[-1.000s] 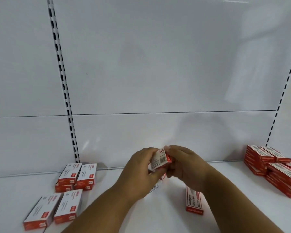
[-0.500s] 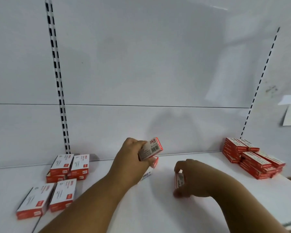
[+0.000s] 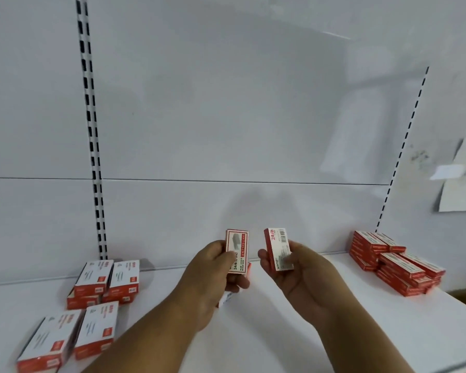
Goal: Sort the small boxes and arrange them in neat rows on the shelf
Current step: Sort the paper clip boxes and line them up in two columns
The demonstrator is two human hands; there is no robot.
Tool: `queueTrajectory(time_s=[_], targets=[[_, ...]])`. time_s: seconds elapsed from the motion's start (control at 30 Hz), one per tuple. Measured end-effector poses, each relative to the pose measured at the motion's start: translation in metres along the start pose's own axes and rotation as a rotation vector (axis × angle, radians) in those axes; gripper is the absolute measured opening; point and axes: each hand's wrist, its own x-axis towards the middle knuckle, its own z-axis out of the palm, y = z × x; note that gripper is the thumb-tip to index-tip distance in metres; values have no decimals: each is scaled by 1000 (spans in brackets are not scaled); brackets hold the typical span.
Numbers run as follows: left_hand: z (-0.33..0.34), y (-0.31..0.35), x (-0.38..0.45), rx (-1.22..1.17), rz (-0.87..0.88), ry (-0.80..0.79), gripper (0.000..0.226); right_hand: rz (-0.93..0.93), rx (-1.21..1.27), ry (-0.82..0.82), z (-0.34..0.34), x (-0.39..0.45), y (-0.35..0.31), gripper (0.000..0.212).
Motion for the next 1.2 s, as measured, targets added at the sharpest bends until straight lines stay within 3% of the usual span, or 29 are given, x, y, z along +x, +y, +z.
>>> queueTrajectory(time_s=[0.23,0.37,0.53,0.73,0.97,1.2], targets=[[22,2,-12,226,61,-49,16,-127,-330,87,-22,-11,-26,17],[58,8,-9,326,93,-97,18,-175,-360,90,-48,-20,-60,16],[128,17,5,324,103,-80,18,-151,-399,-9,-94,-27,-109,23],[239,9,23,318,95,-90,17,-183,-448,3,-165,-21,-185,21],[316,-2,46,365,75,-49,19,-355,-1212,352,-229,5,-231,7],[337,-8,64,630,41,97,24,-366,-1817,220,-243,25,-233,22]])
